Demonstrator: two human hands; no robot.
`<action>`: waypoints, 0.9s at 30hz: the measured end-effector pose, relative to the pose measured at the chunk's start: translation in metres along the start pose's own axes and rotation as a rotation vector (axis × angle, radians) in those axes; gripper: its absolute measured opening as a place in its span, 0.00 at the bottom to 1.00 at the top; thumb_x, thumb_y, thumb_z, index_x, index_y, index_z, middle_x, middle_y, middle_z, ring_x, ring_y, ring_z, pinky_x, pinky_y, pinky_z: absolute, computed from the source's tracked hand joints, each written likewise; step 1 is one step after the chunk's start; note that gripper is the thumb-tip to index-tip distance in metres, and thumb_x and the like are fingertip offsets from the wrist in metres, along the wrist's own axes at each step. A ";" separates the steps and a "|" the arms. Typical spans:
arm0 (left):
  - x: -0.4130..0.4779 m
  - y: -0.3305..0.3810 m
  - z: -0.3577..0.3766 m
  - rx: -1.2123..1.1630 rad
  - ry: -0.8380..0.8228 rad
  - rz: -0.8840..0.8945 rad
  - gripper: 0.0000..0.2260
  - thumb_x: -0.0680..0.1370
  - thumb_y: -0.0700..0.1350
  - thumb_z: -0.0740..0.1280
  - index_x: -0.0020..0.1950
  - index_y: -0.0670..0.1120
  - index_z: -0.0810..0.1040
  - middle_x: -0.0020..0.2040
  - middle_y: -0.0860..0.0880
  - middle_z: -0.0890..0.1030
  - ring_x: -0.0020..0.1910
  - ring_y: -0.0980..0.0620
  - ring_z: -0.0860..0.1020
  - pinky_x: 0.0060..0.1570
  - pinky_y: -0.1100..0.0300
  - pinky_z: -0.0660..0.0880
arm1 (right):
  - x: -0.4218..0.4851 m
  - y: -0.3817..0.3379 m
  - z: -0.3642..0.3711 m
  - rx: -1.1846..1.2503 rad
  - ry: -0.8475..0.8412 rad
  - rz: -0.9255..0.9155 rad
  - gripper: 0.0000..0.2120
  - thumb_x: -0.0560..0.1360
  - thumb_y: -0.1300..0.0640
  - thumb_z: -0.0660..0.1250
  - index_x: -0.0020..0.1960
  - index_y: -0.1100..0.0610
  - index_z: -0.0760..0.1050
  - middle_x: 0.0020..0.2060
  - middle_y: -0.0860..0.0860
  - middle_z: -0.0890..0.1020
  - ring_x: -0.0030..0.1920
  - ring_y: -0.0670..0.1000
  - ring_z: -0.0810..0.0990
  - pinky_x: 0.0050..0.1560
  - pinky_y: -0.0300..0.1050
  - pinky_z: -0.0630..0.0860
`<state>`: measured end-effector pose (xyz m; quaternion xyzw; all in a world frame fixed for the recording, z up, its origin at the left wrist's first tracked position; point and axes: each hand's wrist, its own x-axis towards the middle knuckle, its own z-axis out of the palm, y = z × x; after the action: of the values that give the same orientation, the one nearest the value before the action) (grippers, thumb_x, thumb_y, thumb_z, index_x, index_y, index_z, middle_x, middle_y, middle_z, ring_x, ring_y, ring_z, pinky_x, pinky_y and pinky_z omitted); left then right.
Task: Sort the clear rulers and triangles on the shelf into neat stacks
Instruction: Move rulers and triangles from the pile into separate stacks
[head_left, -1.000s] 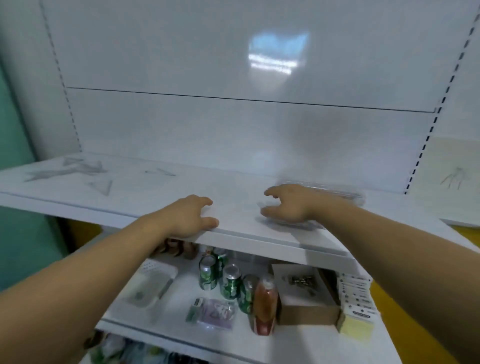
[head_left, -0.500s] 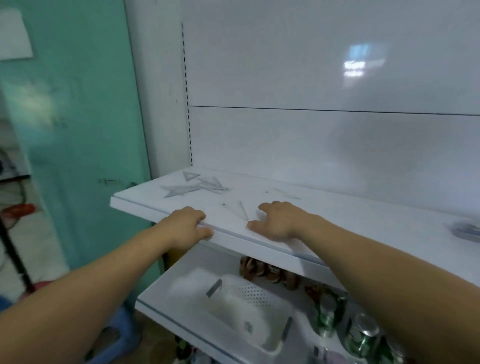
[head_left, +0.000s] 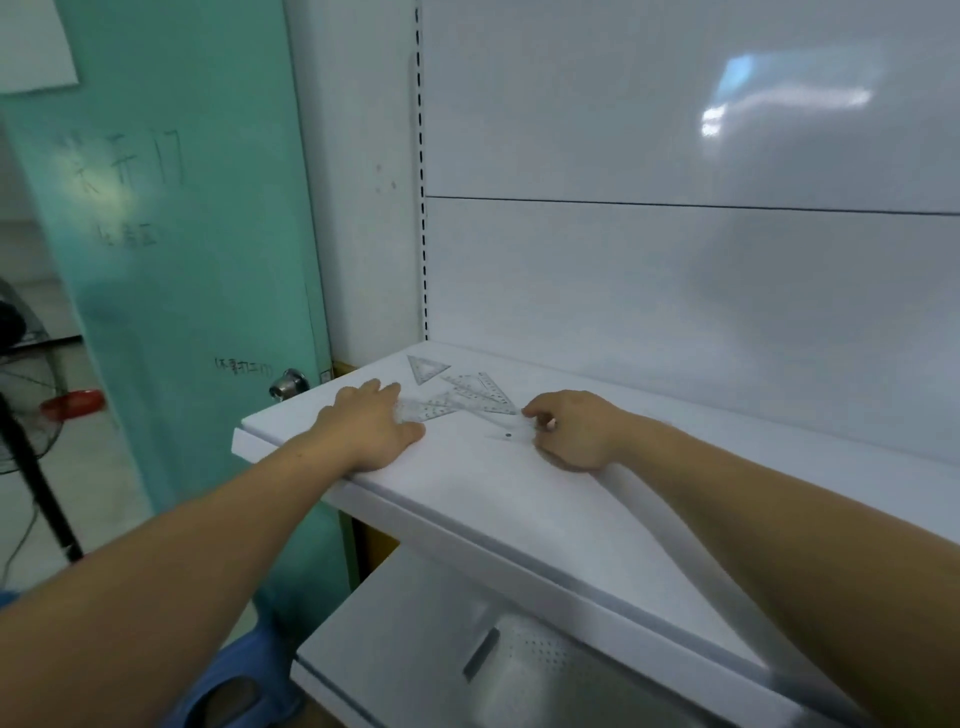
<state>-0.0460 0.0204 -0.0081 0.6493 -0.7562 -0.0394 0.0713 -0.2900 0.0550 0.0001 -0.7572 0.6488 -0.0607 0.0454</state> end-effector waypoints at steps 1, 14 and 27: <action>0.010 -0.003 0.000 0.024 -0.031 -0.008 0.34 0.76 0.65 0.56 0.77 0.51 0.52 0.78 0.49 0.53 0.75 0.43 0.54 0.70 0.46 0.56 | 0.010 0.001 -0.003 -0.001 -0.024 0.020 0.24 0.77 0.48 0.60 0.72 0.54 0.65 0.68 0.51 0.71 0.67 0.52 0.69 0.65 0.42 0.65; 0.059 -0.011 0.001 -0.330 -0.005 0.272 0.29 0.70 0.57 0.72 0.68 0.51 0.70 0.59 0.49 0.72 0.51 0.51 0.72 0.48 0.60 0.69 | 0.034 -0.026 0.000 0.015 -0.030 0.185 0.23 0.75 0.49 0.63 0.69 0.51 0.67 0.62 0.55 0.73 0.62 0.55 0.72 0.58 0.45 0.69; 0.048 -0.025 0.011 -0.703 0.089 0.639 0.16 0.81 0.41 0.58 0.67 0.54 0.71 0.46 0.55 0.76 0.47 0.50 0.79 0.54 0.54 0.75 | -0.043 -0.080 0.023 -0.089 0.187 0.496 0.18 0.79 0.47 0.58 0.55 0.58 0.78 0.54 0.54 0.78 0.53 0.54 0.76 0.55 0.47 0.73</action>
<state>-0.0307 -0.0309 -0.0203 0.3220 -0.8551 -0.2410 0.3273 -0.2153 0.1098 -0.0126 -0.5675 0.8178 -0.0887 -0.0347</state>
